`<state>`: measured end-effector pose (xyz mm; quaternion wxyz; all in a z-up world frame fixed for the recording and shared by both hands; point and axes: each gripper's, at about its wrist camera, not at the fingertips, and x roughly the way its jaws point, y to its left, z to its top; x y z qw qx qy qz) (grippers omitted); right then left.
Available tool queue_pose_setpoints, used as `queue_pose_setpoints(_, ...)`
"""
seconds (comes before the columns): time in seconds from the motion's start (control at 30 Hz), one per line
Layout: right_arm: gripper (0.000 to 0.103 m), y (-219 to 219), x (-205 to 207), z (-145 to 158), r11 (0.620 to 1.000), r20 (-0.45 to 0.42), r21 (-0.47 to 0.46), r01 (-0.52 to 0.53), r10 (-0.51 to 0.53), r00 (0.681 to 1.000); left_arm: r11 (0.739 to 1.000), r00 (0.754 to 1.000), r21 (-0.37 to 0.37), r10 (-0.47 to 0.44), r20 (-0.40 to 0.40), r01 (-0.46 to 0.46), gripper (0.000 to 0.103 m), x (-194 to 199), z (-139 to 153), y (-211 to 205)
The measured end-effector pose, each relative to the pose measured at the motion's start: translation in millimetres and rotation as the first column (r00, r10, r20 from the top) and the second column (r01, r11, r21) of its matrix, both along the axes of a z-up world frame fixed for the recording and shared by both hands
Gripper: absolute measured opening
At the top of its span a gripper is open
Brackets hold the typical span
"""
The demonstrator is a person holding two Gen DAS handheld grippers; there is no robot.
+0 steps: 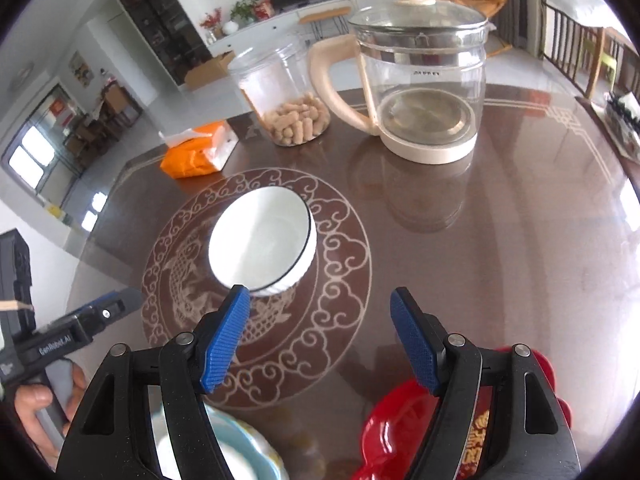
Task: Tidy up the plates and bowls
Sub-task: 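Move the right gripper to the white striped bowl and grasp its rim, then lift the striped bowl with the right gripper and lower it into the small bowl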
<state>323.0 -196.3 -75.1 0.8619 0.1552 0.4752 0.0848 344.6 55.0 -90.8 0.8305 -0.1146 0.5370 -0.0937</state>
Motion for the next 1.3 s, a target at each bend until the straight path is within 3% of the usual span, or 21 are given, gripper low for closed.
queue_pose_setpoints(0.17,0.075,6.8,43.7,-21.6,0.999,-0.056,0.034,0.019,-0.017,0.998,1.0,0.999,0.009,-0.012,-0.05,0.012,0.063,30.7,-22.5,-25.2)
queue_pose_setpoints(0.23,0.073,12.5,54.7,-30.4,1.0,-0.085,0.026,0.007,-0.005,0.996,1.0,0.997,0.014,-0.024,-0.068,0.025,0.047,36.5,-30.0,-32.5)
queue_pose_setpoints(0.3,0.051,19.3,61.2,-40.7,1.0,-0.118,0.023,-0.006,0.009,0.993,0.999,0.996,0.021,-0.033,-0.085,0.034,0.037,40.4,-35.8,-37.8)
queue_pose_setpoints(0.5,0.04,27.4,66.5,-60.0,1.0,-0.152,0.023,-0.018,0.021,0.988,0.999,0.993,0.028,-0.035,-0.11,0.038,0.023,42.3,-45.6,-41.8)
queue_pose_setpoints(0.57,0.024,25.8,66.5,-63.2,0.998,-0.158,0.058,-0.016,0.025,0.987,0.999,0.993,0.005,-0.041,-0.113,0.042,0.013,42.3,-44.3,-43.0)
queue_pose_setpoints(0.73,0.017,26.1,64.1,-60.7,0.998,-0.161,0.068,-0.008,0.019,0.987,0.999,0.994,0.033,-0.034,-0.103,0.037,0.012,35.1,-37.1,-47.9)
queue_pose_setpoints(0.9,0.017,22.3,44.5,-39.8,0.994,-0.144,0.107,-0.03,0.045,0.989,0.998,0.997,0.019,-0.057,-0.059,0.058,0.012,1.5,-1.2,-42.8)
queue_pose_setpoints(1.13,0.016,32.4,-32.6,15.4,0.986,-0.117,0.126,-0.106,0.12,0.986,0.997,0.997,0.008,-0.072,0.011,0.072,0.013,-94.2,55.2,-23.1)
queue_pose_setpoints(1.3,0.016,40.0,-98.2,33.8,0.979,-0.124,0.141,-0.148,0.166,0.978,0.996,0.997,-0.029,-0.08,0.016,0.081,0.013,-166.6,63.4,-7.4)
